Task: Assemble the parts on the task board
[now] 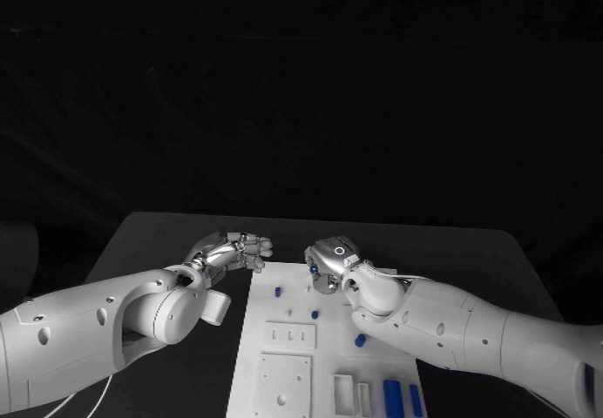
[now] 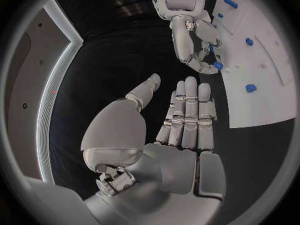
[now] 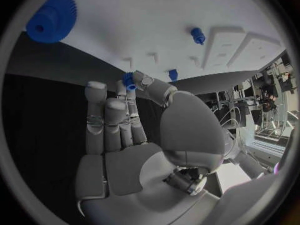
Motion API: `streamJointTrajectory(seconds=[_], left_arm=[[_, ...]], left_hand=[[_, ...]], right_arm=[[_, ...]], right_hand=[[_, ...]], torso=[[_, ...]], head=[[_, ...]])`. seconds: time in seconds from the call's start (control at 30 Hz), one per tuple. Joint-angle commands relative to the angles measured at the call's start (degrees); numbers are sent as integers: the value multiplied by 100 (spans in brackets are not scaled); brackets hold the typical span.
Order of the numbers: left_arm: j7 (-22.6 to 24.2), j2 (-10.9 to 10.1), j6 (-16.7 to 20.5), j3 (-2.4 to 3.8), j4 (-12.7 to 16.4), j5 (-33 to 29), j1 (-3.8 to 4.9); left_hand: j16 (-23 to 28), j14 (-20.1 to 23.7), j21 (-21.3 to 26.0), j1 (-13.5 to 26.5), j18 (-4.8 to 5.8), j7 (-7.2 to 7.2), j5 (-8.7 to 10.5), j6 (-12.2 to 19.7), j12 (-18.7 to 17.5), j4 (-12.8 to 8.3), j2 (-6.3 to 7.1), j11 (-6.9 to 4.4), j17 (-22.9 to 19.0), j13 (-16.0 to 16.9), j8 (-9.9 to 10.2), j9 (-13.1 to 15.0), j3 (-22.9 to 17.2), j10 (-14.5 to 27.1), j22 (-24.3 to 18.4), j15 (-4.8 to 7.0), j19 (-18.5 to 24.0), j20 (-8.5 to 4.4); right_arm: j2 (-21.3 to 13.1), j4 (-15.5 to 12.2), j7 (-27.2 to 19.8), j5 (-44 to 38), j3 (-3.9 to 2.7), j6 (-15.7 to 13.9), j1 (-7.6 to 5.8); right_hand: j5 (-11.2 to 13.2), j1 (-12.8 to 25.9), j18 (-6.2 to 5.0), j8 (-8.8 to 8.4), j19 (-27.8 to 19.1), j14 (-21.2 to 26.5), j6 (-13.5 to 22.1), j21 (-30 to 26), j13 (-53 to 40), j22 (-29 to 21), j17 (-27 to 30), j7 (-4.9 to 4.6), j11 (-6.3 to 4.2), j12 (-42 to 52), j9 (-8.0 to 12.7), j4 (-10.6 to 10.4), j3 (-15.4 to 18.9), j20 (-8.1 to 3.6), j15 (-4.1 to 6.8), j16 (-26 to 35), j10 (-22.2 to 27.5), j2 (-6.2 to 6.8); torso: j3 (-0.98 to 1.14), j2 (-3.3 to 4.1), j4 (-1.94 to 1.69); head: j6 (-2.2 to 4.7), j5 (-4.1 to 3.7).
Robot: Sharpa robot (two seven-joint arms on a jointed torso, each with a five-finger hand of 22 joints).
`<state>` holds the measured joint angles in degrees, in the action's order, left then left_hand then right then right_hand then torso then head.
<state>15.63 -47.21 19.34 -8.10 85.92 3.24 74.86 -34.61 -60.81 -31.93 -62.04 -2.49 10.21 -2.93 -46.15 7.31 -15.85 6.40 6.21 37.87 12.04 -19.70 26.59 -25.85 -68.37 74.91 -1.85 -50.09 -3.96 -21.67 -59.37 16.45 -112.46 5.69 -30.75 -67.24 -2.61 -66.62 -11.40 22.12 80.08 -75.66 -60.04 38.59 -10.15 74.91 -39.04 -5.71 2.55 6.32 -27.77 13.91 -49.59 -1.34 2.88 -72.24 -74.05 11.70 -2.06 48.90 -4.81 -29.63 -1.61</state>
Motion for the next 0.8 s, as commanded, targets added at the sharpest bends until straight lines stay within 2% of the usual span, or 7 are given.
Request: streamJointTrajectory(seconds=[0.03, 0.17, 0.63, 0.8], left_arm=[[34, 4, -69, 5, 31, 24, 25], [30, -7, -65, 5, 49, 29, 47], [27, -18, -58, 5, 79, 45, 92], [26, -24, -56, 5, 97, 47, 103]], left_hand=[[-23, 44, -20, 45, -111, 10, -12, 8, -33, 2, 2, 12, 5, 11, 18, 6, -21, 13, 111, 15, 56, -4], [-24, 44, -22, 45, -111, 10, -12, 7, -35, 1, 3, 12, 6, 13, 19, 7, -22, 12, 111, 15, 56, -4], [-25, 44, -25, 44, -112, 10, -12, 7, -41, -3, 9, 12, 7, 19, 21, 9, -26, 10, 111, 15, 58, -4], [-25, 44, -27, 44, -112, 10, -12, 7, -43, -4, 11, 12, 7, 21, 23, 10, -27, 9, 111, 15, 59, -4]], right_arm=[[13, -4, 16, -62, 0, 36, 0], [22, -2, 1, -37, 0, 62, 0], [52, 59, -93, 58, 2, 192, 1], [66, 62, -118, 75, 2, 194, 1]], right_hand=[[-18, -24, -360, 12, 41, 63, -35, 28, -83, 130, 7, 5, 30, 7, -10, -6, -32, -50, 71, -24, -147, 34], [-18, -23, -360, 12, 40, 63, -36, 31, -84, 131, 8, 5, 30, 5, -10, -9, -33, -50, 71, -25, -148, 35], [-18, -19, -360, 9, 36, 63, -37, 40, -88, 131, 10, 5, 31, 1, -12, -13, -36, -50, 71, -31, -150, 37], [-18, -19, -360, 7, 33, 63, -36, 44, -89, 131, 11, 4, 31, -2, -12, -14, -38, -50, 70, -33, -149, 35]], torso=[[5, 8, 3], [-1, 12, 4], [1, 14, 19], [0, 22, 13]], head=[[-21, 14], [-50, 28], [-99, 52], [-100, 69]])
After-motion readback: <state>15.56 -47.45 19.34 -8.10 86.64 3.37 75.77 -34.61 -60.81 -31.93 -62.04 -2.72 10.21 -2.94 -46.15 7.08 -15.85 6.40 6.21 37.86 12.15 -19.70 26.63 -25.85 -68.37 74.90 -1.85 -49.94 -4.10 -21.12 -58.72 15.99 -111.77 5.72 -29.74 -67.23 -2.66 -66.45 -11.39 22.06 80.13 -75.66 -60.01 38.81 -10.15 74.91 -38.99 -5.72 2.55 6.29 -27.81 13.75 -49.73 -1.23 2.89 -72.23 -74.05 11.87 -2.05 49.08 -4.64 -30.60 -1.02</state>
